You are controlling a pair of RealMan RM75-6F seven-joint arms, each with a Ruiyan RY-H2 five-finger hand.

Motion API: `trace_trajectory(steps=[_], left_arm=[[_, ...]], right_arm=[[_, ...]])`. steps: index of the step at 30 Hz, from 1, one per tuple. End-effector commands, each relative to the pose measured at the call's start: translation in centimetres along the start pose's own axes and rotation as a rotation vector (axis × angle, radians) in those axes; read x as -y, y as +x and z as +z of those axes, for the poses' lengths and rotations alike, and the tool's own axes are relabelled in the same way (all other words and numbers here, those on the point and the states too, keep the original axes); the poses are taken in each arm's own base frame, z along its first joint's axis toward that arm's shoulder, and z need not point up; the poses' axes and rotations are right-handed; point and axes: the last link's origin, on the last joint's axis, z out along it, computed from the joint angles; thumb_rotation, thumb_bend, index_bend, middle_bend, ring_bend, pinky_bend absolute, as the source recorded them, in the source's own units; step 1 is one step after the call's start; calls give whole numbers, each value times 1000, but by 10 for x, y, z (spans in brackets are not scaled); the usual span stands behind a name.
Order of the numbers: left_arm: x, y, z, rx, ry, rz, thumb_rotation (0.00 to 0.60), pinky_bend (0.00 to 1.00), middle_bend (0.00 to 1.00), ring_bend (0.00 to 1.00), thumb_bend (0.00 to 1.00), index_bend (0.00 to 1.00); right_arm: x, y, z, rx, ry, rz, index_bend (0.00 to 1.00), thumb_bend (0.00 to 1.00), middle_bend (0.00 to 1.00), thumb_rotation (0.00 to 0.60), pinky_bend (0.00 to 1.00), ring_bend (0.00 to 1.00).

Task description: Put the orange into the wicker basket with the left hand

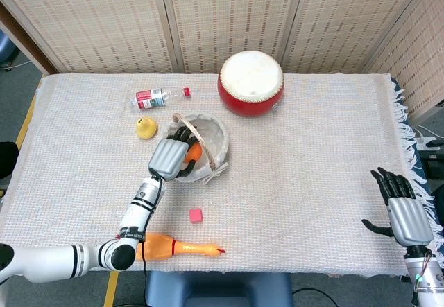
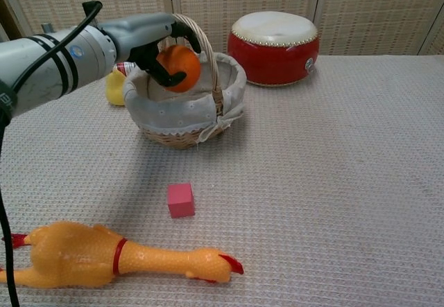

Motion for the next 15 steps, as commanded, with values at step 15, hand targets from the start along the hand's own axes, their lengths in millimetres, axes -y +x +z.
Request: trace_trajectory(steps=[15], left_arm=[[51,38,-57,-76,88,-38,600,140,0,0,404,0]], right_arm=[[-1,1,-1,-10,3,-16,0,28,0,600,0,0]])
